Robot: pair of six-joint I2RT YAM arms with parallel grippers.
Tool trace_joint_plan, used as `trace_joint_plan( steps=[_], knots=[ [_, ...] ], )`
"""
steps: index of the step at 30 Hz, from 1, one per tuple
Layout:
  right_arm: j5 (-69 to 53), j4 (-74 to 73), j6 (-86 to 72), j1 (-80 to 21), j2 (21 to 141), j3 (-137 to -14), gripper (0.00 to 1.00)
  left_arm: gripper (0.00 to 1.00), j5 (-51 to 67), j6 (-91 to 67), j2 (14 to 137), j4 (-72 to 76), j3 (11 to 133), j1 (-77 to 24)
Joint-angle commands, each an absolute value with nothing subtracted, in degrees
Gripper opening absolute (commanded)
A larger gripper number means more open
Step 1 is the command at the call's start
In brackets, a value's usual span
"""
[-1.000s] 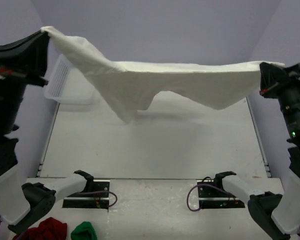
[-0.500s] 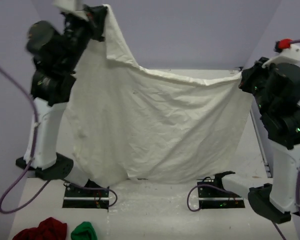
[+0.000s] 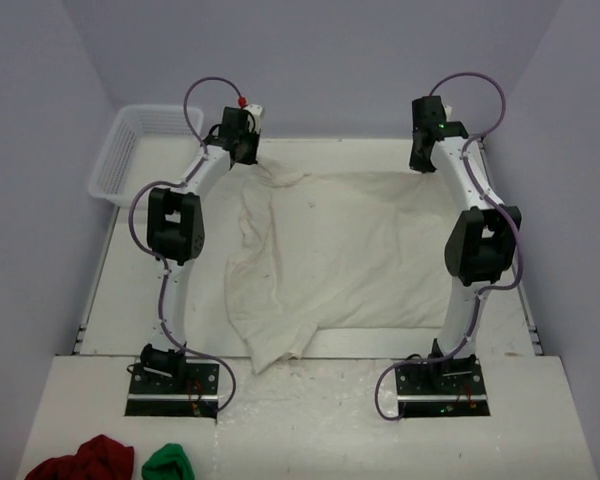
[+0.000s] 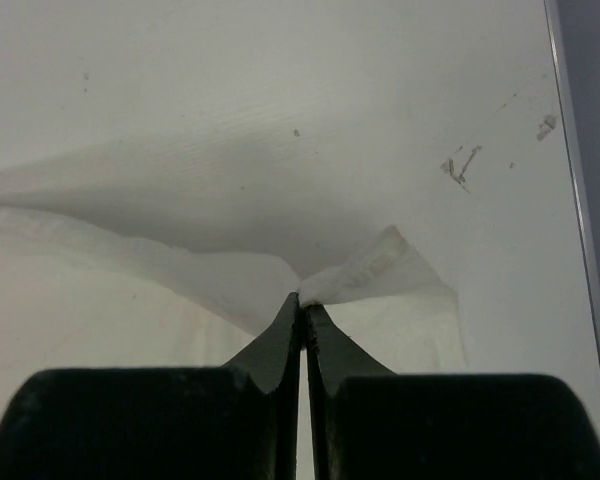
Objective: Fold and stack the t-shirts
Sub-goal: Flatten out the tshirt, then fold the flattened tshirt in 1/3 of the way
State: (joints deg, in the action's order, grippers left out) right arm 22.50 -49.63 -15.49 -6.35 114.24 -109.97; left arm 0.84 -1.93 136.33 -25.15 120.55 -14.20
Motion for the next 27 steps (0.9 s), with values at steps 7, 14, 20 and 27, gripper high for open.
trace_joint_plan(
  steps=[7,14,20,27],
  knots=[
    [22.1,-46.1,-12.2,-2.4,121.6,-121.5,0.00,0.00,0.5,-0.3,135.3,-17.0,125.9,-12.7],
    [20.0,-43.9,-11.7,-1.2,125.9,-125.0,0.00,0.00,-2.1,2.1,136.3,-14.2,128.1,-12.0],
    [19.6,-46.1,-10.1,-0.3,130.2,-132.4,0.00,0.00,1.3,2.3,137.7,-14.2,131.9,-11.6],
    [19.8,-46.1,-9.5,2.8,132.3,-134.7,0.00,0.00,6.9,5.1,137.4,-14.6,132.5,-13.8]
  ],
)
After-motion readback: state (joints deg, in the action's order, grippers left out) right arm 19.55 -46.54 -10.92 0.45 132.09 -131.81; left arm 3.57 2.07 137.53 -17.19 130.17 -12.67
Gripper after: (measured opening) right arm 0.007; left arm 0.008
